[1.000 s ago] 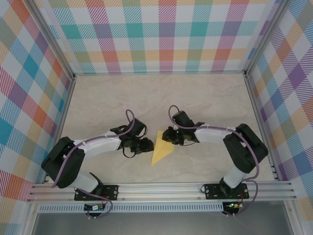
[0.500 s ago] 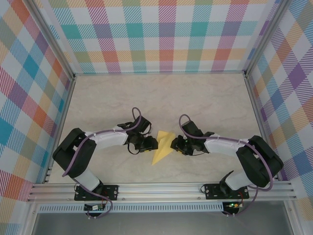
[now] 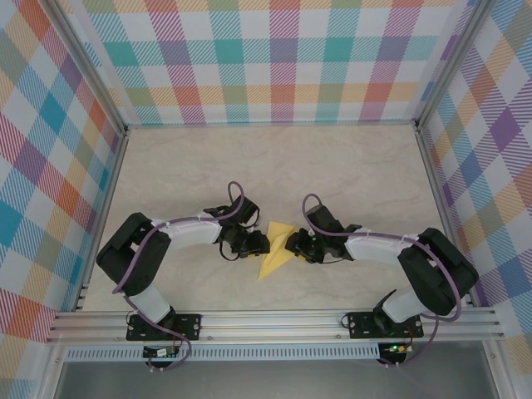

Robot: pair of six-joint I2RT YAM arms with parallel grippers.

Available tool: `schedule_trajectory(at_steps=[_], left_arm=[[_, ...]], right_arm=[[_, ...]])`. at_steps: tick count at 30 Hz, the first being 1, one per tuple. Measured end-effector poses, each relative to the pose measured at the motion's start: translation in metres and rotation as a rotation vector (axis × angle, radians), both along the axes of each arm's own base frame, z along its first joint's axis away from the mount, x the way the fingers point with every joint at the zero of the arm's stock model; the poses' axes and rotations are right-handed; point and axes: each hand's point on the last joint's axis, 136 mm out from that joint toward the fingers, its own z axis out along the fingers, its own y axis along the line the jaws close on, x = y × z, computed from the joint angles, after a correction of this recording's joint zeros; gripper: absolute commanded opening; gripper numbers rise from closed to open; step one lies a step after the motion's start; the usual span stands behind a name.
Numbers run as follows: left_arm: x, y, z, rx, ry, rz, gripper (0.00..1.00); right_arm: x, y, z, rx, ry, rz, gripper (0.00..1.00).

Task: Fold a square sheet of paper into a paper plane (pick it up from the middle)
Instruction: Fourth fold the wing at the center of the table.

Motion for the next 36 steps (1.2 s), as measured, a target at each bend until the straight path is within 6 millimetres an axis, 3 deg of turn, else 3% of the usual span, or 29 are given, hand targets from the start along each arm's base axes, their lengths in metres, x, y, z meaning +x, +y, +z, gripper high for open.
schedule_trajectory(at_steps=[7,11,16,22,25,36], left_arm=[[0.000,0.011,0.004,0.020,-0.033,0.041,0.40],[-0.004,0.014,0.007,0.005,-0.043,0.058,0.42],[0.001,0.013,0.028,-0.047,-0.109,0.086,0.47],[0.002,0.018,0.059,-0.136,-0.219,0.130,0.61],[0.002,0.013,0.066,-0.177,-0.233,0.113,0.64],[0.008,-0.011,0.036,-0.132,-0.157,0.015,0.64]], right_arm=[[0.000,0.001,0.001,0.004,0.006,-0.019,0.54],[0.000,0.001,0.015,0.024,-0.030,-0.028,0.63],[0.002,0.003,0.032,0.057,-0.072,-0.025,0.61],[0.002,-0.002,0.027,0.030,-0.061,-0.049,0.61],[0.002,-0.003,0.026,0.023,-0.057,-0.056,0.62],[0.002,-0.002,0.018,0.015,-0.036,-0.066,0.60]])
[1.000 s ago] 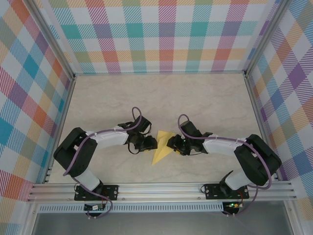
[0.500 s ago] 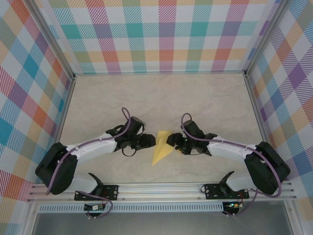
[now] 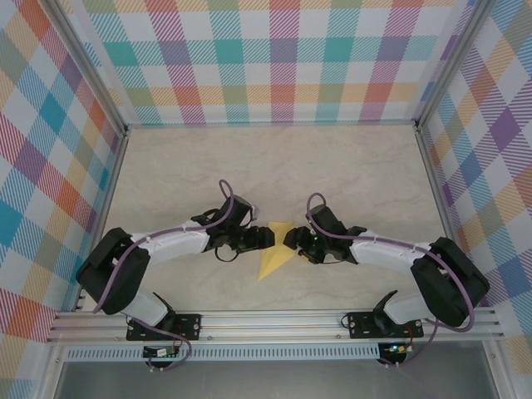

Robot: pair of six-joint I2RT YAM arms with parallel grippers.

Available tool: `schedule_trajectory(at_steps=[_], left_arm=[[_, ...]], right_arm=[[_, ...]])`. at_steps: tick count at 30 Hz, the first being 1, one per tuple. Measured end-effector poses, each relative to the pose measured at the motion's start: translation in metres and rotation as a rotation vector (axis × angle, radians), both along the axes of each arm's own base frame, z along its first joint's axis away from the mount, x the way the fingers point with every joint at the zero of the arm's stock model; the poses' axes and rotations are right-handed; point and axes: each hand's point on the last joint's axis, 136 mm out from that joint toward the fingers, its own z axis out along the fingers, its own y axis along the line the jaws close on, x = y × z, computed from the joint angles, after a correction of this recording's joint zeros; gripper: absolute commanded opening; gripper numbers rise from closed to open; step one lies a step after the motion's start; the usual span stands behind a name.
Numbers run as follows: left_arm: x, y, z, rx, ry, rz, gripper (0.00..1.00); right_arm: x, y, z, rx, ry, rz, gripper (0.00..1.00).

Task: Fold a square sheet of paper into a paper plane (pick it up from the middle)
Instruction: Fourth fold the wing at the center of the table, then turn over the paper at the center of the table.

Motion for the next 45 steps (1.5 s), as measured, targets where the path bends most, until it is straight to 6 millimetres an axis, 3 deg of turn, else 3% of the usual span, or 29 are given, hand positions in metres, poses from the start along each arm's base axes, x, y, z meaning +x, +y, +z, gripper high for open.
schedule_trajectory(at_steps=[15,23,45], left_arm=[[-0.001,0.004,-0.033,0.110,0.067,-0.036,0.44],[-0.001,0.006,-0.036,0.132,0.074,-0.042,0.36],[-0.002,0.009,-0.039,0.154,0.080,-0.036,0.30]], right_arm=[[0.001,0.006,-0.016,0.002,0.038,-0.007,0.57],[0.000,0.006,-0.019,-0.001,0.050,-0.010,0.56],[0.000,0.007,-0.020,0.003,0.068,-0.014,0.51]])
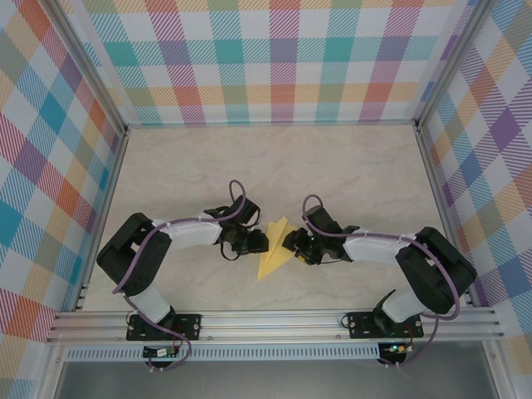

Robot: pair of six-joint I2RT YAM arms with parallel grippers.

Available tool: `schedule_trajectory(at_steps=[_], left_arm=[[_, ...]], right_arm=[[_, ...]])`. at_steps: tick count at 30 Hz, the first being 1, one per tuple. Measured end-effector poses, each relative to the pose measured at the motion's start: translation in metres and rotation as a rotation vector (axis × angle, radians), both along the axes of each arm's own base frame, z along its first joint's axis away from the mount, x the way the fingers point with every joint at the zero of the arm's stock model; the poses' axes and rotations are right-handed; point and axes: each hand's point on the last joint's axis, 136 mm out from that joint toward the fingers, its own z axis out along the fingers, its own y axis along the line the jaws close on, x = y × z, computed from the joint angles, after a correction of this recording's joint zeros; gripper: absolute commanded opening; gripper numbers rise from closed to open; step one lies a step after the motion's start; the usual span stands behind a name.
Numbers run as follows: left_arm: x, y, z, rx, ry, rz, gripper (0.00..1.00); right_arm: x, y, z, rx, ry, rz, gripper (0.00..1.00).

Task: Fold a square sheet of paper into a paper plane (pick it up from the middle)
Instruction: Turn over the paper at the center of the table.

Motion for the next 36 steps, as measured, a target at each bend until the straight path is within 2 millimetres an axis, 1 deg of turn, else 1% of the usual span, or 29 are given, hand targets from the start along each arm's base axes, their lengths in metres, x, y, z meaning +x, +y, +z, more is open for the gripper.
schedule_trajectory(at_steps=[4,11,21,28,31,33,36], left_arm=[[0.000,0.000,0.000,0.001,0.000,0.000,0.29],[0.000,0.000,0.000,0.001,-0.001,0.001,0.29],[0.000,0.000,0.000,0.002,-0.002,0.001,0.29],[0.001,0.001,0.000,0.010,-0.010,0.009,0.28],[0.000,0.001,0.001,0.006,-0.012,0.013,0.28],[0.000,0.001,0.001,0.004,-0.015,0.013,0.29],[0.000,0.001,0.002,-0.002,-0.020,0.013,0.29]], right_arm=[[0.001,0.001,0.001,0.004,-0.003,0.001,0.52],[0.010,0.016,0.017,0.054,-0.037,0.018,0.53],[0.010,0.018,0.016,0.056,-0.035,0.030,0.57],[0.016,0.032,0.023,0.120,-0.063,0.041,0.59],[0.017,0.035,0.026,0.132,-0.073,0.045,0.58],[0.017,0.037,0.026,0.138,-0.079,0.048,0.55],[0.018,0.038,0.023,0.137,-0.078,0.048,0.52]])
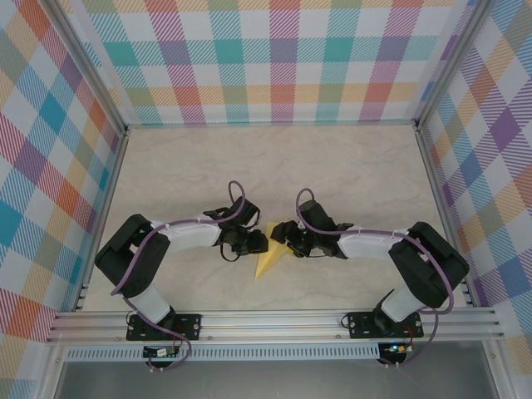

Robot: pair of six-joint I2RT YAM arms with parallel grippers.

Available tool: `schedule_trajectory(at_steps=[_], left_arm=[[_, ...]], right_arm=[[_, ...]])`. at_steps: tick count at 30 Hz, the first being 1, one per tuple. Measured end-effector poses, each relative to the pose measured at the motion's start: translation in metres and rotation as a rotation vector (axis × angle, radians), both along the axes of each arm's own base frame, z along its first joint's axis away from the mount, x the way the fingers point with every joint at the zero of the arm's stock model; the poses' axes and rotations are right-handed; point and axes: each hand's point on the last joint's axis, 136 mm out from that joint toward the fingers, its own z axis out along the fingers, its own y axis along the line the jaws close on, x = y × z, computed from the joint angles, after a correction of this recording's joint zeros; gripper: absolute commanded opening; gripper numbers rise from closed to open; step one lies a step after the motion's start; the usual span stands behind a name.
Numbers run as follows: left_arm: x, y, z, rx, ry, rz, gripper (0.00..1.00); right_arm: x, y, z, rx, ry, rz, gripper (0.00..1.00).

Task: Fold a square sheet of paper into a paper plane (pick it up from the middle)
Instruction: Turn over the paper at the center of the table.

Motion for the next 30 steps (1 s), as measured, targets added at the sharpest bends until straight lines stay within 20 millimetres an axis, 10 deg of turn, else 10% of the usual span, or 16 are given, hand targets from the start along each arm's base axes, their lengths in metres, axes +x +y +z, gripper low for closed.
schedule_trajectory(at_steps=[21,30], left_arm=[[-0.009,0.005,0.005,-0.015,-0.004,0.013,0.31],[-0.011,0.024,0.045,-0.072,-0.121,0.074,0.37]], right_arm=[[0.016,0.018,-0.018,-0.029,-0.011,0.052,0.22],[0.024,0.026,0.000,-0.092,-0.064,0.146,0.08]])
